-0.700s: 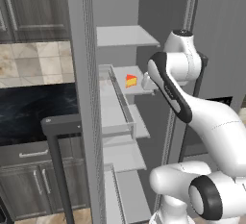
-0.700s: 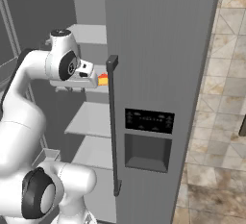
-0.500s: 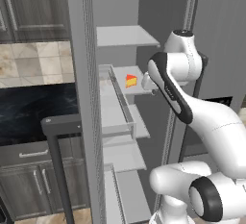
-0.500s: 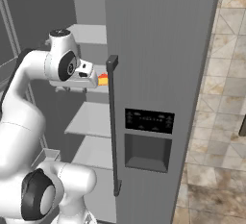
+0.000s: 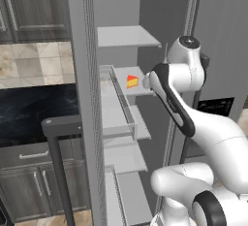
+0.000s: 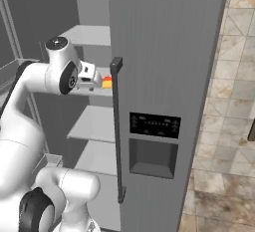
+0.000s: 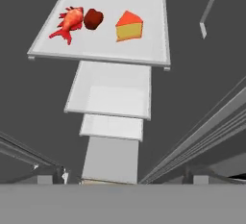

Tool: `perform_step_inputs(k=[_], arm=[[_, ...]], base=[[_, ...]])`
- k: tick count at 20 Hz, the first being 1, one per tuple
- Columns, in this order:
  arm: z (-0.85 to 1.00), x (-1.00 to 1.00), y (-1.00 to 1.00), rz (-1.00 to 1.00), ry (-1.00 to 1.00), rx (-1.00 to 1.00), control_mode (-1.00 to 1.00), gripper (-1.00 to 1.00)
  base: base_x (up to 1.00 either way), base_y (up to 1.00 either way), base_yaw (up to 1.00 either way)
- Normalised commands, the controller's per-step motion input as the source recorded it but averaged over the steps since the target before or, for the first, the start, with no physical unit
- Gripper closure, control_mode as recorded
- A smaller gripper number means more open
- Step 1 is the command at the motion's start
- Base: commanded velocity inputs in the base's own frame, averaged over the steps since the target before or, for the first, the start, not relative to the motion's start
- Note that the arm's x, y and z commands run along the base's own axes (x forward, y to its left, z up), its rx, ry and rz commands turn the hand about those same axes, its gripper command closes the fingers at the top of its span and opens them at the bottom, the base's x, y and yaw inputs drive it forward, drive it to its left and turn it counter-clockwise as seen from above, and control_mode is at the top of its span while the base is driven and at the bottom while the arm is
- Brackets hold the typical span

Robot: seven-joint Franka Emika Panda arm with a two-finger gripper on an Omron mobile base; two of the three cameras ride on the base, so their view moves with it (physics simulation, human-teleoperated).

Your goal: Take the cheese, fish, and bell pepper from the fridge and place them on the plate on the dining counter to create an appetizer plate.

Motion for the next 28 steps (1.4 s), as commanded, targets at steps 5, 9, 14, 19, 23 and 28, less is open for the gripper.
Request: perform_step_inputs(k=[5,9,14,19,23,28], arm=[[0.00,0.41,0.00,0.00,-0.23,0.00,-1.00,-1.00],[-0.05,0.45,0.00,0.00,-0.07,0.05,-1.00,-1.00],[-0.20,0.47,0.03,-0.01,0.00,0.08,-1.00,-1.00],[-0.27,0.46,0.09,-0.04,0.00,0.07,-1.00,-1.00],[-0.21,0.44,0.08,-0.08,0.00,0.03,-1.00,-1.00],[-0.13,0.47,0.10,-0.11,0.00,0.00,-1.00,-1.00]], base=[[0.00,0.00,0.00],[0.00,0.00,0.00],[0.00,0.00,0.00],[0.00,0.00,0.00],[0.00,0.00,0.00],[0.00,0.00,0.00]])
